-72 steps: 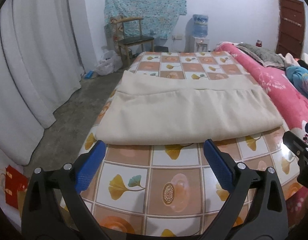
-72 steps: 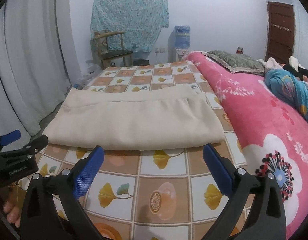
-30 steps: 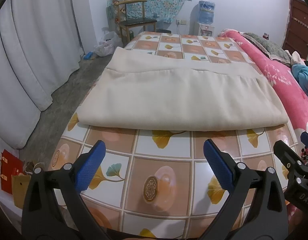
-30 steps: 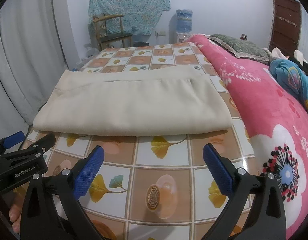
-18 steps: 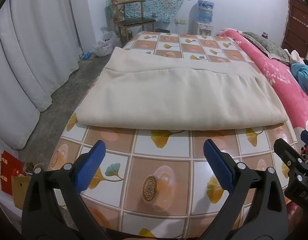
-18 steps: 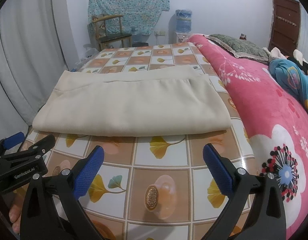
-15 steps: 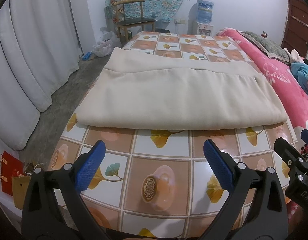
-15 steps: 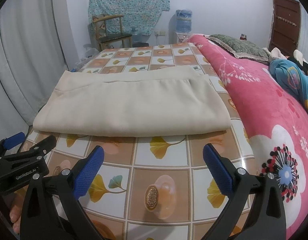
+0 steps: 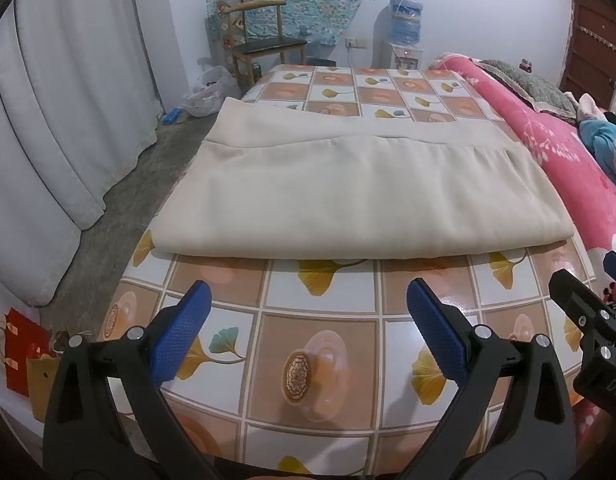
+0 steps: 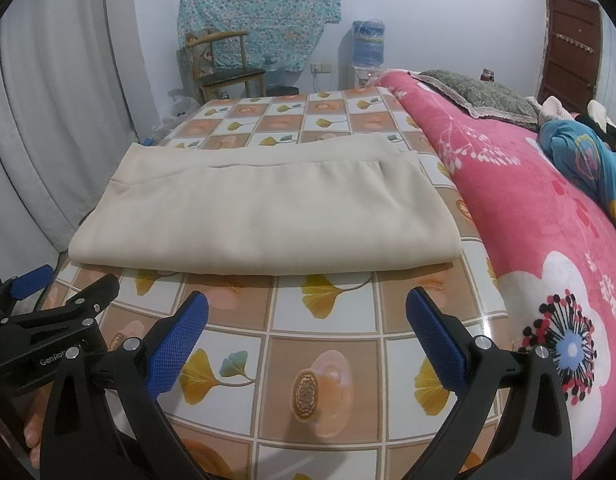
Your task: Fold large clothes
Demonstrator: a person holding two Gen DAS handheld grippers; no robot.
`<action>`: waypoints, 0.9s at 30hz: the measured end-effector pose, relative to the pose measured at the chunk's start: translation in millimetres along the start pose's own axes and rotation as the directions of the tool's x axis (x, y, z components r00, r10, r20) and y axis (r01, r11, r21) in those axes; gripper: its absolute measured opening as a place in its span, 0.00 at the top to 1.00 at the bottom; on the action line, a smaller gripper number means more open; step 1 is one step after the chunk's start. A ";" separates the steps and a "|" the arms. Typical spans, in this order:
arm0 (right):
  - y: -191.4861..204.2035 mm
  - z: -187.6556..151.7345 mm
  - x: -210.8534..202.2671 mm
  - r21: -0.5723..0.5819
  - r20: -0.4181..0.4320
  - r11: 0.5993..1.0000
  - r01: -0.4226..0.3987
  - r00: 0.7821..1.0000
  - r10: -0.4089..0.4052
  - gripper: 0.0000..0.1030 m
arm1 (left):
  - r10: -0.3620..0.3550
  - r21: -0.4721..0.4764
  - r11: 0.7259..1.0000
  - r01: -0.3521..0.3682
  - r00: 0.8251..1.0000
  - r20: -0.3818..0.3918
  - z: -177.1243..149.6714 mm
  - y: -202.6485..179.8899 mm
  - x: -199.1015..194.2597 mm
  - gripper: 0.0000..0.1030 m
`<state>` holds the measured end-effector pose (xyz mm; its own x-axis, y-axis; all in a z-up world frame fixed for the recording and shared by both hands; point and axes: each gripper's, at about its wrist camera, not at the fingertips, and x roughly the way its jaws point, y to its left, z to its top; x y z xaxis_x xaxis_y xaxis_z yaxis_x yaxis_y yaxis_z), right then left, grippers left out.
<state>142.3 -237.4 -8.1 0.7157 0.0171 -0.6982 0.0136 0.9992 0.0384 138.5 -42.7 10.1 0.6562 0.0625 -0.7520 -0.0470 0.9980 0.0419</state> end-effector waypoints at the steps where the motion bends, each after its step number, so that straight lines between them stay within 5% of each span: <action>1: 0.1 0.1 0.0 -0.001 -0.001 1.000 0.000 1.000 0.000 0.07 | 0.001 0.000 1.000 -0.001 1.000 0.001 -0.1 0.1 -0.1 0.08; 27: 7.7 -3.6 4.2 -0.016 -0.027 1.000 -0.011 1.000 0.011 0.07 | 0.017 0.010 1.000 -0.017 1.000 -0.003 -0.4 8.4 3.9 0.08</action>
<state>142.8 -229.5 -13.3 0.6970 0.0289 -0.7165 -0.0060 0.9994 0.0344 140.3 -34.1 7.3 0.6532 0.0790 -0.7530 -0.0500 0.9969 0.0612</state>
